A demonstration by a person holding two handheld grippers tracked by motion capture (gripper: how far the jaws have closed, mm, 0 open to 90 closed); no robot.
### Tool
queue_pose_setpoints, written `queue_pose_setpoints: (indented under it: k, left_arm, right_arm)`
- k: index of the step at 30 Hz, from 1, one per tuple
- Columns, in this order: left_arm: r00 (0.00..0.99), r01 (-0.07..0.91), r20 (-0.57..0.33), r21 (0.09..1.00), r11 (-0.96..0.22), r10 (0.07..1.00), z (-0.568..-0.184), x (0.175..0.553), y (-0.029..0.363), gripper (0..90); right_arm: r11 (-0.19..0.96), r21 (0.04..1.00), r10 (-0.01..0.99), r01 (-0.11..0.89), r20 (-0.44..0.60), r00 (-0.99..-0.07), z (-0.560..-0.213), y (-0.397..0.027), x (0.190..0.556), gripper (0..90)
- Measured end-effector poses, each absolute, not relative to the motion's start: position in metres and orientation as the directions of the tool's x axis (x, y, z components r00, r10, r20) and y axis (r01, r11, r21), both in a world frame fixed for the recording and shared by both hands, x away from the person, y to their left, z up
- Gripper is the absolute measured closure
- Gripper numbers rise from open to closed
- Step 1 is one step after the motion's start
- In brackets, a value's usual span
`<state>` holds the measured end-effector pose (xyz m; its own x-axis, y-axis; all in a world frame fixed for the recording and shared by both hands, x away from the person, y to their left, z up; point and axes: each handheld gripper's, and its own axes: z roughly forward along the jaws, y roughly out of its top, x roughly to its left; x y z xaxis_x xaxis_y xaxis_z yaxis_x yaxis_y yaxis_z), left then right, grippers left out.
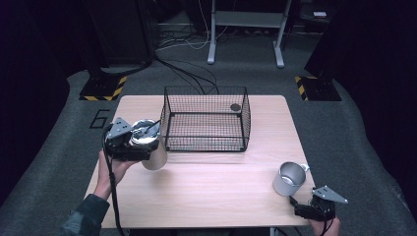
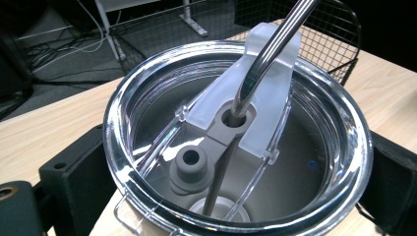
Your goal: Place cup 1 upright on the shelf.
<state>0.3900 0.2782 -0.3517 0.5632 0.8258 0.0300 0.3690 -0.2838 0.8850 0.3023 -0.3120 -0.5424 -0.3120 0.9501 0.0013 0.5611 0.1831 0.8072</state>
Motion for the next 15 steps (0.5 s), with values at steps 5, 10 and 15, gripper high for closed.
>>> queue_pose_setpoints:
  k: [5, 10, 15]
  left_arm:
    - [0.589, 0.366, 0.027, 0.882, -0.296, 0.807, -0.348, 0.393, 0.269, 4.0]
    - [0.602, 0.362, 0.021, 0.884, -0.296, 0.798, -0.344, 0.395, 0.263, 4.0]
    - [0.625, 0.354, 0.026, 0.881, -0.314, 0.78, -0.339, 0.397, 0.255, 4.0]
  right_arm:
    - [0.183, 0.807, 0.95, 0.561, 0.001, -0.312, -0.542, -0.312, 0.302, 0.8]
    - [0.183, 0.807, 0.95, 0.561, 0.001, -0.312, -0.542, -0.312, 0.302, 0.8]
    - [0.183, 0.807, 0.95, 0.561, 0.001, -0.312, -0.542, -0.312, 0.302, 0.8]
